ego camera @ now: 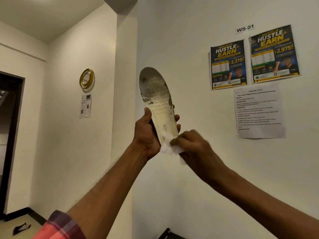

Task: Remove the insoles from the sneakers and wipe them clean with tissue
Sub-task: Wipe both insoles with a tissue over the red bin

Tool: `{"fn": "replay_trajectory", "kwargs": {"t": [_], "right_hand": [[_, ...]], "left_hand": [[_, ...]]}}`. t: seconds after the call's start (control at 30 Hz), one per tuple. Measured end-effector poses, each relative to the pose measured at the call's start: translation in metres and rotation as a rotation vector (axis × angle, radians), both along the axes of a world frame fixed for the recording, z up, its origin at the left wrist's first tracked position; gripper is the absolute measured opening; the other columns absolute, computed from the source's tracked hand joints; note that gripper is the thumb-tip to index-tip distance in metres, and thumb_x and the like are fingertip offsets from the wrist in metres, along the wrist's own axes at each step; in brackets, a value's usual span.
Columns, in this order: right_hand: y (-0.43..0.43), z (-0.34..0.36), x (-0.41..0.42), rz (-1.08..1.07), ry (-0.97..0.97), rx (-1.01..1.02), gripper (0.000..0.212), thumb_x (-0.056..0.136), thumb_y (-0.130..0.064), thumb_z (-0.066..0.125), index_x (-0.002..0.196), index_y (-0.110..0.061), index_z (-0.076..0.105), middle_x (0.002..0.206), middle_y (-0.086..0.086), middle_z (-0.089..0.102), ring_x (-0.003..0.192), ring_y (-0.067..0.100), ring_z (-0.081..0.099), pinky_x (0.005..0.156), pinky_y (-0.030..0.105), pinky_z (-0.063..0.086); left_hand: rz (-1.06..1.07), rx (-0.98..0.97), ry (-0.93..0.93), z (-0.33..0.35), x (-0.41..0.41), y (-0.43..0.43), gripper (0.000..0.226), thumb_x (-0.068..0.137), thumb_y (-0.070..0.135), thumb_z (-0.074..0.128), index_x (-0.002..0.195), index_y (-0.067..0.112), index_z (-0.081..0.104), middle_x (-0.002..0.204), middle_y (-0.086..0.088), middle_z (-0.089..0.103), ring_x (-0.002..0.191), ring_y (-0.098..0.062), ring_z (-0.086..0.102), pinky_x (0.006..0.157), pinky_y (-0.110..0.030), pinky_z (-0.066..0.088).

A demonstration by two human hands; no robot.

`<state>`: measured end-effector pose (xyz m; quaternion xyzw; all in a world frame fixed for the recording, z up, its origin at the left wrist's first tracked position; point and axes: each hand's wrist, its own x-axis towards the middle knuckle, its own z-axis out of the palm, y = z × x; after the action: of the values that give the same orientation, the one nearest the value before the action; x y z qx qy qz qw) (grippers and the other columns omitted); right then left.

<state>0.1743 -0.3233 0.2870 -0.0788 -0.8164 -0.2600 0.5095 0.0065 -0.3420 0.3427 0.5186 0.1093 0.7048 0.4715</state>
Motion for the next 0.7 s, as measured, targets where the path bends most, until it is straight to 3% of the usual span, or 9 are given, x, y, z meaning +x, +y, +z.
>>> {"fn": "replay_trajectory", "kwargs": {"t": [0.13,0.27,0.37,0.5,0.63,0.7], "right_hand": [[-0.004,-0.007,-0.007,-0.057,-0.079,0.1,0.036,0.072,-0.007,0.086,0.104,-0.006,0.072,0.102,0.014,0.068,0.093,0.03,0.063,0.078,0.037,0.059],[0.005,0.005,-0.006,-0.025,0.132,-0.01,0.033,0.072,0.007,0.083,0.101,-0.001,0.072,0.093,0.016,0.067,0.083,0.033,0.061,0.066,0.042,0.057],[0.001,-0.005,-0.013,-0.047,-0.019,0.103,0.031,0.077,-0.004,0.082,0.106,-0.003,0.07,0.1,0.014,0.068,0.095,0.03,0.062,0.084,0.039,0.057],[0.01,0.006,-0.004,-0.03,0.186,-0.012,0.038,0.069,0.006,0.086,0.104,-0.001,0.072,0.092,0.015,0.067,0.082,0.03,0.062,0.062,0.037,0.056],[0.004,-0.009,-0.012,-0.012,-0.013,0.108,0.031,0.08,-0.007,0.081,0.109,-0.003,0.071,0.099,0.014,0.067,0.094,0.029,0.063,0.077,0.038,0.058],[0.011,0.0,-0.007,0.013,0.083,0.038,0.037,0.074,0.001,0.085,0.108,-0.003,0.072,0.096,0.014,0.066,0.088,0.03,0.063,0.068,0.04,0.058]], "left_hand": [[0.004,-0.002,0.019,0.001,0.005,-0.001,0.07,0.103,0.063,0.025,0.125,0.011,0.066,0.121,-0.008,0.068,0.104,-0.027,0.065,0.089,-0.043,0.053],[-0.027,0.005,-0.02,0.001,0.007,-0.003,0.068,0.105,0.06,0.024,0.123,0.01,0.066,0.123,-0.008,0.067,0.108,-0.029,0.062,0.095,-0.046,0.049],[-0.044,-0.015,-0.003,0.0,0.011,-0.003,0.071,0.103,0.063,0.025,0.13,0.008,0.061,0.121,-0.008,0.066,0.105,-0.027,0.063,0.095,-0.045,0.049],[-0.038,0.003,-0.023,-0.001,0.01,-0.005,0.067,0.105,0.058,0.025,0.128,0.009,0.063,0.126,-0.01,0.065,0.113,-0.031,0.06,0.096,-0.048,0.051],[-0.041,-0.037,-0.001,-0.001,0.015,-0.009,0.068,0.104,0.061,0.026,0.132,0.009,0.059,0.119,-0.01,0.067,0.106,-0.029,0.063,0.094,-0.048,0.054],[-0.031,-0.032,-0.027,-0.002,0.013,-0.009,0.067,0.105,0.06,0.026,0.132,0.008,0.06,0.12,-0.01,0.067,0.107,-0.03,0.063,0.097,-0.049,0.051]]}}
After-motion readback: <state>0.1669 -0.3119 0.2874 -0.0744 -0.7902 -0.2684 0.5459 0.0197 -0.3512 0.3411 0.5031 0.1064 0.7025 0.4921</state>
